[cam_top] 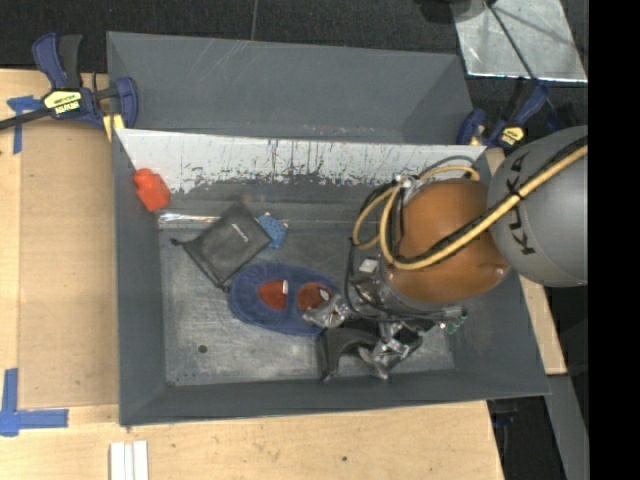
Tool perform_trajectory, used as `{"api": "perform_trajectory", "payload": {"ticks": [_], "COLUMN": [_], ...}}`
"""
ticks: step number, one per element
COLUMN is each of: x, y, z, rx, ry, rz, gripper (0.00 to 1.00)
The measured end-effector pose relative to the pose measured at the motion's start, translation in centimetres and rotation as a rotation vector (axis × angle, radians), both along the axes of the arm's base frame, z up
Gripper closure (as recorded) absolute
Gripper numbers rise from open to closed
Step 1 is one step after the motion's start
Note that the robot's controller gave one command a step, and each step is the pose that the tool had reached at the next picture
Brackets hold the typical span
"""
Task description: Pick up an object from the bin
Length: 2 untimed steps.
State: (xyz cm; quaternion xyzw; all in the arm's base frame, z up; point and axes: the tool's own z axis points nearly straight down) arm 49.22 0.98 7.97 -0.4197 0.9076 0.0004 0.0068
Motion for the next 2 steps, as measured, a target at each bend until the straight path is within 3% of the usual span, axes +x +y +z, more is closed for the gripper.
{"api": "perform_trajectory", "payload": {"ticks": [1, 2], "x": [0.19, 0.23], "y": [-2.53, -2.54], "z": [0.01, 0.05], "rx": [0.013, 0.013], "ry": [-0.012, -0.013], "rz": [0.091, 0.091], "gripper": [0.00, 1.00]}}
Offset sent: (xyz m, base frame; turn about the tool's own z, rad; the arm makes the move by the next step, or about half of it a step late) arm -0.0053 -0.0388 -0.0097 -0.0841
